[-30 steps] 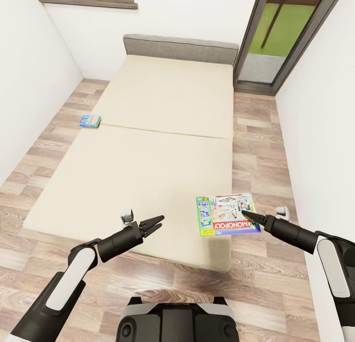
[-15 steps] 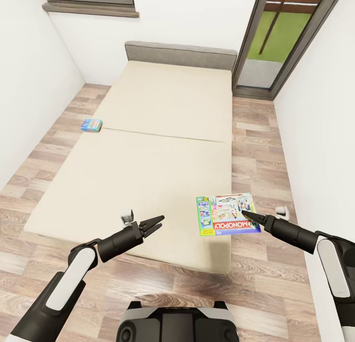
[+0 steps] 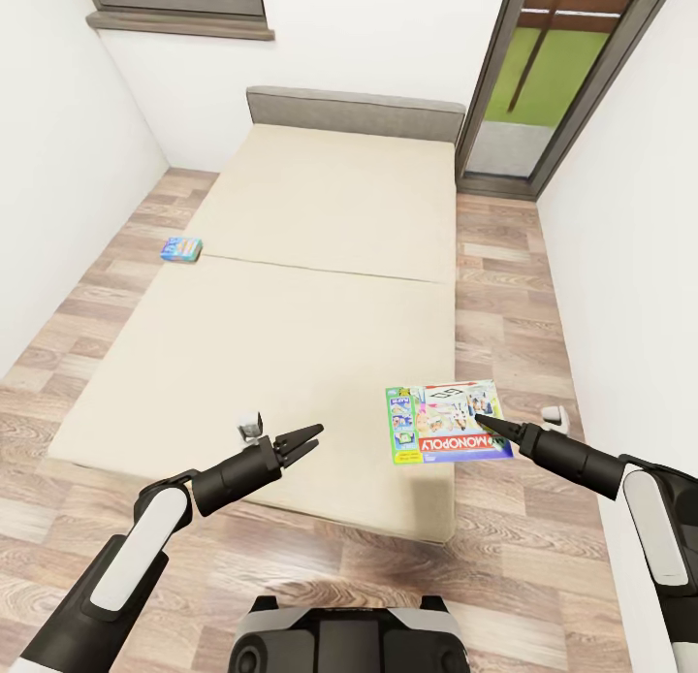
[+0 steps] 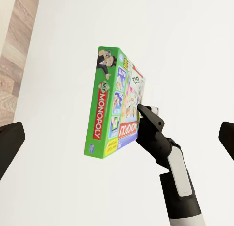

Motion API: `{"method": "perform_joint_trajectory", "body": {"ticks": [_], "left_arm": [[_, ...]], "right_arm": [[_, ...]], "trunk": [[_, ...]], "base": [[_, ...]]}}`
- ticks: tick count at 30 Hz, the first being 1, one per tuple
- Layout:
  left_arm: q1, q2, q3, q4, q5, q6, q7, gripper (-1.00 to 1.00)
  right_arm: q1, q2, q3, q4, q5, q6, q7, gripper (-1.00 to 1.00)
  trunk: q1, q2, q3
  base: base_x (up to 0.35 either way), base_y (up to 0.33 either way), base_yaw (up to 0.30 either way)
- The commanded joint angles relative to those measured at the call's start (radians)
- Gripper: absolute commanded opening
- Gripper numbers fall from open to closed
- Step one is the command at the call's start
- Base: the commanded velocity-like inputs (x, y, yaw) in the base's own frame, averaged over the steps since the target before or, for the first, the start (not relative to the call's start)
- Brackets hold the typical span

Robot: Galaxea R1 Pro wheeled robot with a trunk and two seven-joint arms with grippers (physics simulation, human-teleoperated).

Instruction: Put all the toys in the child's room - the three board games (two on the bed and one on the table), the two jigsaw puzzles on the table, and the tennis ball on the table - inside the toy box on the table in the child's room.

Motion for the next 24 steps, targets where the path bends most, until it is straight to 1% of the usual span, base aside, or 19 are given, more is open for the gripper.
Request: {"method": "perform_joint_trajectory", "body": {"ticks": [1, 14, 24], "left_arm": [[-0.001, 0.001, -0.001, 0.000, 0.005, 0.004, 0.000, 1.00], [-0.001, 0.001, 0.000, 0.000, 0.005, 0.004, 0.001, 1.00], [-0.001, 0.001, -0.001, 0.001, 0.005, 0.004, 0.002, 1.00]], "right_arm": [[-0.001, 0.000, -0.001, 0.000, 0.000, 0.006, 0.003, -1.00], [-0.001, 0.000, -0.001, -0.001, -0.002, 0.006, 0.005, -1.00], [-0.001, -0.001, -0.001, -0.001, -0.002, 0.006, 0.006, -1.00]], "trunk": [[0.001, -0.002, -0.001], [0.001, -0.002, 0.001], [0.001, -0.002, 0.013]], "base": [[0.000, 0.000, 0.000], [0.000, 0.000, 0.000], [0.000, 0.000, 0.000]]}}
